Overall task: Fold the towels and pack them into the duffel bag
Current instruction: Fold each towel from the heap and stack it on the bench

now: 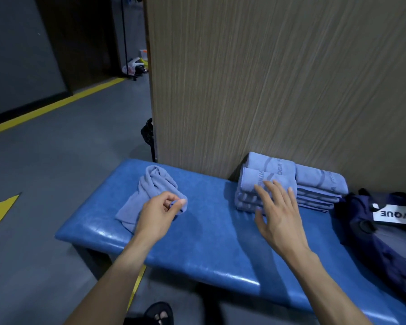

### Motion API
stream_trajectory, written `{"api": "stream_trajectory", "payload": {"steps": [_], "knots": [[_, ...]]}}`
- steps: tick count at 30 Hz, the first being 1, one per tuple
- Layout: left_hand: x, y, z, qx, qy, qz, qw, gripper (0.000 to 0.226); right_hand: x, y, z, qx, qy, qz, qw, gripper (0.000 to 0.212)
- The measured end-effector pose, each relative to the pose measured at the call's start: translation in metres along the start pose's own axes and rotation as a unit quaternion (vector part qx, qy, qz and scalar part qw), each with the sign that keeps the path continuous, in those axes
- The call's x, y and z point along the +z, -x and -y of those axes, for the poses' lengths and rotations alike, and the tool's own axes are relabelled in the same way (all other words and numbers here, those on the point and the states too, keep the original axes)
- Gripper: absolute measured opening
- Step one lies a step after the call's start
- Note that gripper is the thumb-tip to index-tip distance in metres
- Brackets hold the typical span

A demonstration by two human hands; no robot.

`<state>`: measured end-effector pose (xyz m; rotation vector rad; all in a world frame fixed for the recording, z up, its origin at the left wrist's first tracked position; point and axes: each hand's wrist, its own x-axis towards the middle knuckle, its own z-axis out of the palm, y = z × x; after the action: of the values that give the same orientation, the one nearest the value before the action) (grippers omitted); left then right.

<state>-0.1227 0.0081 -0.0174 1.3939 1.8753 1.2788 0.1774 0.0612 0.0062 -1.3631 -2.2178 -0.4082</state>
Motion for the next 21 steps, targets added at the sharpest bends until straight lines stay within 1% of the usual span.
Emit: {"api": "stream_trajectory", "payload": {"steps": [2, 4, 5, 7, 9, 11, 13, 16, 17, 19, 20, 21], "knots": [[-0.004, 0.004, -0.011, -0.023, 0.118, -0.003, 0.993, 0.020, -0.005, 0.006, 0.015, -0.021, -0.075, 0.031, 0.996, 0.060], [-0.008, 0.011, -0.025, -0.027, 0.209, 0.013, 0.978, 0.020, -0.011, 0.011, 0.037, -0.030, -0.190, 0.086, 0.977, 0.055], [-0.009, 0.015, -0.032, -0.022, 0.239, 0.027, 0.970, 0.018, -0.014, 0.013, 0.050, -0.023, -0.251, 0.118, 0.961, 0.057], [-0.010, 0.025, -0.044, -0.008, 0.283, 0.068, 0.957, 0.014, -0.020, 0.014, 0.076, 0.011, -0.366, 0.172, 0.914, 0.061], [-0.013, 0.032, -0.050, 0.005, 0.300, 0.133, 0.944, 0.013, -0.028, 0.011, 0.095, 0.043, -0.449, 0.188, 0.872, 0.062], [-0.018, 0.040, -0.056, 0.013, 0.291, 0.195, 0.937, 0.020, -0.039, 0.006, 0.106, 0.042, -0.488, 0.179, 0.853, 0.062], [-0.025, 0.045, -0.061, 0.017, 0.278, 0.231, 0.932, 0.026, -0.052, 0.001, 0.109, 0.023, -0.506, 0.168, 0.846, 0.056], [-0.039, 0.051, -0.074, 0.028, 0.281, 0.245, 0.927, 0.014, -0.067, -0.002, 0.109, 0.033, -0.534, 0.160, 0.830, 0.040], [-0.043, 0.053, -0.080, 0.030, 0.276, 0.246, 0.929, 0.013, -0.071, -0.001, 0.109, 0.052, -0.544, 0.151, 0.824, 0.037], [-0.050, 0.054, -0.091, 0.038, 0.256, 0.247, 0.934, 0.023, -0.079, 0.000, 0.111, 0.112, -0.578, 0.126, 0.799, 0.032], [-0.053, 0.055, -0.097, 0.046, 0.250, 0.245, 0.936, 0.027, -0.081, 0.001, 0.111, 0.139, -0.581, 0.110, 0.795, 0.032], [-0.054, 0.057, -0.103, 0.054, 0.244, 0.236, 0.939, 0.029, -0.083, 0.001, 0.111, 0.154, -0.570, 0.088, 0.802, 0.031]]}}
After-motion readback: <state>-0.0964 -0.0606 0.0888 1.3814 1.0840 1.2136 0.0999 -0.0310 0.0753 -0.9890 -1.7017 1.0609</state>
